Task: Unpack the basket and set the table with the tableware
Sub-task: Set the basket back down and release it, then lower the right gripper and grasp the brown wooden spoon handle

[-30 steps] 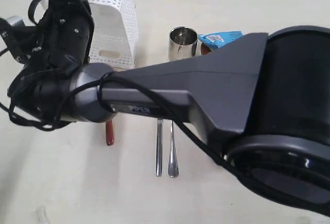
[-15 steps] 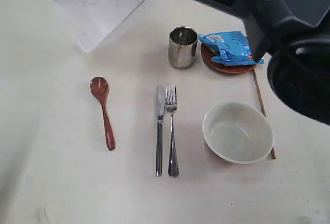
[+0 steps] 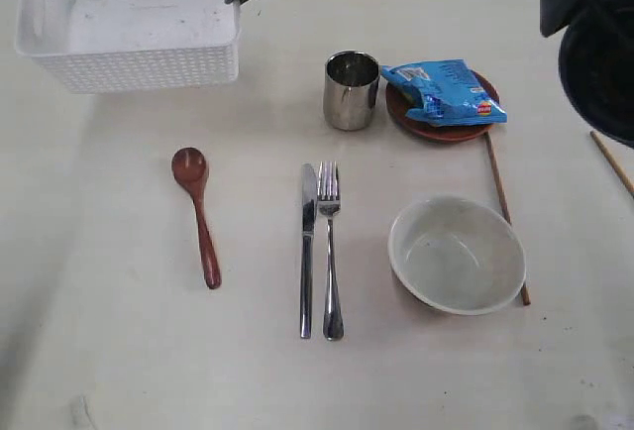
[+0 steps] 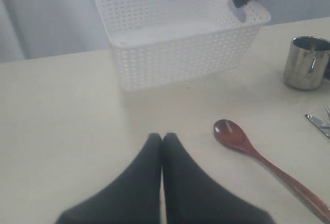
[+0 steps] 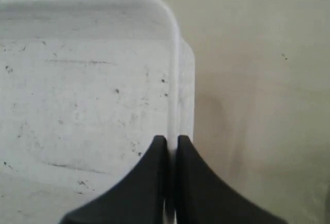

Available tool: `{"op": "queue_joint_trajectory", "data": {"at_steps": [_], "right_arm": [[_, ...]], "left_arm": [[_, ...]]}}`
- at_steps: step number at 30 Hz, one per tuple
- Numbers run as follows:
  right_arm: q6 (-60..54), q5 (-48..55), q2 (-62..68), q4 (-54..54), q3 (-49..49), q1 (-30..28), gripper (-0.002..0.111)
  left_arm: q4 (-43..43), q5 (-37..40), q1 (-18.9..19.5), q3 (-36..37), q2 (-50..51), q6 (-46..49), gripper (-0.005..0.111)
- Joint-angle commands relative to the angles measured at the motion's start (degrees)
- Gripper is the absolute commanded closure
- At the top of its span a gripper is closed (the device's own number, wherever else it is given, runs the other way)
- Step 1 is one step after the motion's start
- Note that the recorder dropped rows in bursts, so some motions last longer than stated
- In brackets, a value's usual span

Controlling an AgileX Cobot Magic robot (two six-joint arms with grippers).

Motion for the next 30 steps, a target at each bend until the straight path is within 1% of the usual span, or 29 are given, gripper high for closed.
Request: {"op": "queue_joint_trajectory", "data": {"at_steps": [1, 2, 4, 9, 10, 11, 14, 16, 19, 20, 22, 23, 26, 30], "right_arm": [[1.87, 0.18, 2.18, 0.9, -0.16, -0.4, 0.108], [2.36, 0.18, 2.6, 0.9, -0.16, -0.4, 0.107], [3.39, 0.18, 2.98, 0.9, -0.16, -0.4, 0.096], [3.12, 0.17, 2.98, 0.9, -0.16, -0.4, 0.051], [3.13, 0.55, 2.71, 0.9, -0.16, -0.4, 0.045], [3.13, 0.88, 2.61, 0.9, -0.16, -0.4, 0.042], [1.66, 2.78, 1.11, 0.9, -0.16, -0.4, 0.042], [-2.04, 4.9, -0.69, 0.9, -0.16, -0.4, 0.042], [-6.79, 11.02, -3.85, 0.9, -0.16, -0.4, 0.043], [-8.95, 14.02, -4.64, 1.35, -0.16, -0.4, 0.045], [-13.31, 20.76, -5.83, 3.01, -0.16, 0.32, 0.053], [-14.54, 21.73, -6.11, 3.81, -0.16, 0.52, 0.057], [-15.46, 21.73, -7.1, 5.76, 2.57, 2.92, 0.065], [-15.11, 21.73, -8.24, 5.34, 7.91, 8.86, 0.066]], "left_arm": [[0.04, 0.05, -0.36, 0.1, -0.2, 0.0, 0.107], [0.04, 0.05, -0.36, 0.1, -0.2, 0.0, 0.107], [0.04, 0.05, -0.36, 0.1, -0.2, 0.0, 0.107], [0.04, 0.05, -0.36, 0.1, -0.2, 0.0, 0.107], [0.04, 0.05, -0.36, 0.1, -0.2, 0.0, 0.107], [0.04, 0.05, -0.36, 0.1, -0.2, 0.0, 0.107], [0.04, 0.05, -0.36, 0.1, -0.2, 0.0, 0.107], [0.04, 0.05, -0.36, 0.1, -0.2, 0.0, 0.107], [0.04, 0.05, -0.36, 0.1, -0.2, 0.0, 0.107], [0.04, 0.05, -0.36, 0.1, -0.2, 0.0, 0.107], [0.04, 0.05, -0.36, 0.1, -0.2, 0.0, 0.107], [0.04, 0.05, -0.36, 0.1, -0.2, 0.0, 0.107], [0.04, 0.05, -0.36, 0.1, -0.2, 0.0, 0.107], [0.04, 0.05, -0.36, 0.1, -0.2, 0.0, 0.107]]}}
